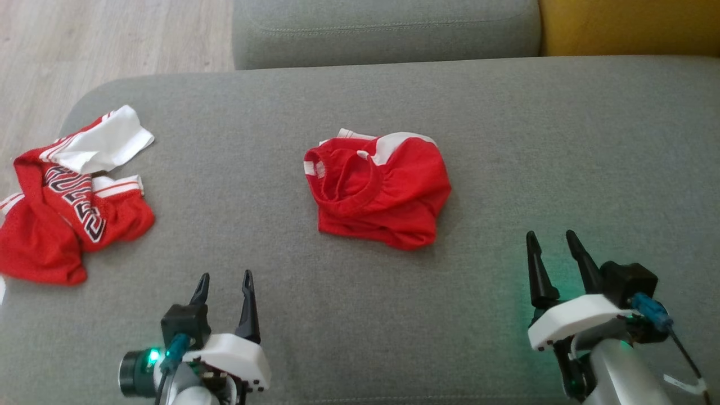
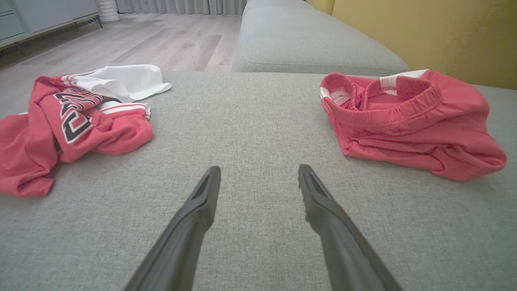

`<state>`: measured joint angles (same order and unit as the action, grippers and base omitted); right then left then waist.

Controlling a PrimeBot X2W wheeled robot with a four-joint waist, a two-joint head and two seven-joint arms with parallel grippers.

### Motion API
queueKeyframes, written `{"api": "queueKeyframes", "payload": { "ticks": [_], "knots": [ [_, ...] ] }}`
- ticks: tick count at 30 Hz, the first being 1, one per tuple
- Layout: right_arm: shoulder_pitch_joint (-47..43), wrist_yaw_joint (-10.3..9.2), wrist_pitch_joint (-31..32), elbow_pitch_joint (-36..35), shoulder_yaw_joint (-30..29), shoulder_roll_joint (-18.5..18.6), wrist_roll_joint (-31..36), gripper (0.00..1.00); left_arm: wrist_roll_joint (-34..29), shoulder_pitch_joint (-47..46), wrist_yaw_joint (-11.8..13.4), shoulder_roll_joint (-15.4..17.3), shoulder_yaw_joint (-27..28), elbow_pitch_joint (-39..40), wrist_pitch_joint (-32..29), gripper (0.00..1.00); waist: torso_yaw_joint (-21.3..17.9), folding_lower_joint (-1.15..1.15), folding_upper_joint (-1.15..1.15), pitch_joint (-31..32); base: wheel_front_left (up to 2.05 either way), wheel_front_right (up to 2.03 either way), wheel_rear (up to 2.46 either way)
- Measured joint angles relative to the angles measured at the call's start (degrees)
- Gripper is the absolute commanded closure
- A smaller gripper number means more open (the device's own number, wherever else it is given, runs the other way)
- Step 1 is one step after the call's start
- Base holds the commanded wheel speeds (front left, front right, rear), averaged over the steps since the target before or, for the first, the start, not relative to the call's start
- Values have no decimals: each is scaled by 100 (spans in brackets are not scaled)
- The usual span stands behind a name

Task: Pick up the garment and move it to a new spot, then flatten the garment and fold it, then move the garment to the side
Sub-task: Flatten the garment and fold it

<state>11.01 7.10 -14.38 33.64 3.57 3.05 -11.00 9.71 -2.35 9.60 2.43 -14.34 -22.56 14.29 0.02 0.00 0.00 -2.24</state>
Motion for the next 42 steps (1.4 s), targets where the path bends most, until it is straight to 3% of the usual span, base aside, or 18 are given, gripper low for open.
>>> {"api": "queueKeyframes", "payload": {
  "ticks": [4, 7, 15, 23, 31, 32, 33, 35, 36, 42],
  "knots": [
    [25, 0, 0, 19, 214, -1, -102, 0, 1, -15, -3, 1, -40, 11, 0, 0, 78, 0, 0, -65, 0, 0, 0],
    [244, 0, 0, 137, 701, 0, -364, 0, 4, -34, -13, -1, -180, 20, 0, 0, 184, 0, 0, -147, 0, 0, 0],
    [1850, 1, 138, 598, 2079, 19, -1386, 0, 123, -179, -57, 4, -534, 5, 0, 0, 685, 0, 0, -374, 0, 0, 0],
    [2351, 1, 433, 1662, 2440, 25, -1900, 0, 263, -184, -59, 7, -779, -25, 0, 0, 1212, 0, 0, -571, 0, 0, 0],
    [2654, 1, 522, 2258, 2709, 46, -2138, 0, 356, -291, -56, 5, -894, -25, 0, 0, 1319, 0, 0, -708, 0, 0, 0],
    [2667, 0, 534, 2306, 2752, 46, -2175, 15, 357, -316, -55, 5, -900, -25, 0, 0, 1318, 0, 0, -717, 0, 0, 0],
    [2675, 1, 534, 2353, 2778, 46, -2202, 48, 358, -340, -55, 5, -907, -25, 0, 0, 1317, 0, 0, -726, 0, 0, 0],
    [2713, 1, 534, 2453, 2815, 46, -2265, 96, 409, -387, -55, 5, -918, -25, 1, 0, 1317, 1, 0, -748, 0, 0, 0],
    [2727, 1, 534, 2484, 2836, 49, -2285, 100, 416, -402, -54, 5, -926, -25, 0, 0, 1320, 1, 0, -756, 0, 0, 0],
    [2797, 0, 294, 2541, 2965, 56, -2505, 100, 450, -413, -53, 4, -988, -19, 1, 0, 1375, 0, 0, -805, 0, 0, 0]
  ]
}}
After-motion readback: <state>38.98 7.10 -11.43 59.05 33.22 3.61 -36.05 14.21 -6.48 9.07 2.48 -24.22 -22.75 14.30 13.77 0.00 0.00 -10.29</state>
